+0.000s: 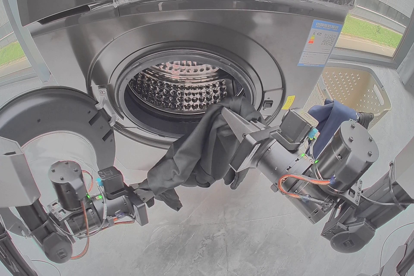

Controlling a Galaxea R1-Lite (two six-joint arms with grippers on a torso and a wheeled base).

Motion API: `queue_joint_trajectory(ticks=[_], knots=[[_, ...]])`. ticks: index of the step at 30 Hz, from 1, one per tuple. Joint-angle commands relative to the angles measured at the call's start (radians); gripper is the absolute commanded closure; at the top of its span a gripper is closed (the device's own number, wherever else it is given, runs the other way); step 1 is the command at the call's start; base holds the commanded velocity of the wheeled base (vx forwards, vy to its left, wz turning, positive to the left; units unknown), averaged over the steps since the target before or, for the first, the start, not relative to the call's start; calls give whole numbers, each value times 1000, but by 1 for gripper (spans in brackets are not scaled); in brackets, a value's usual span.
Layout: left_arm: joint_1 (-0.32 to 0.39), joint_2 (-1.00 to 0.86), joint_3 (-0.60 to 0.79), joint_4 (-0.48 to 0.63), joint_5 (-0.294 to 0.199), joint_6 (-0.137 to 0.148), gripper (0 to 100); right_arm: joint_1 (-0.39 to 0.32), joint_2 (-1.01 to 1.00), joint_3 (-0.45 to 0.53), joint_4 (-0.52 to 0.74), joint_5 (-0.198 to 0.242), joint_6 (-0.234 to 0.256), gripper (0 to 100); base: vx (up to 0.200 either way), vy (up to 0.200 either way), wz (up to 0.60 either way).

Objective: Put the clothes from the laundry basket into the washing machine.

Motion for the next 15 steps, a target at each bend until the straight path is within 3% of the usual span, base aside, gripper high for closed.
queue_joint_trajectory(ticks=[1, 6, 15], knots=[[-1, -215, 83, -8, -7, -18, 100, -26, 6, 44, -2, 1, -8, 100, 0, 0, 0], [-1, -316, 51, -8, -7, -59, 100, -28, 11, 97, -1, 9, -8, 100, 0, 0, 0], [-1, -350, -44, -8, -1, -70, 100, -23, 43, 133, -4, 27, -8, 100, 0, 0, 0]])
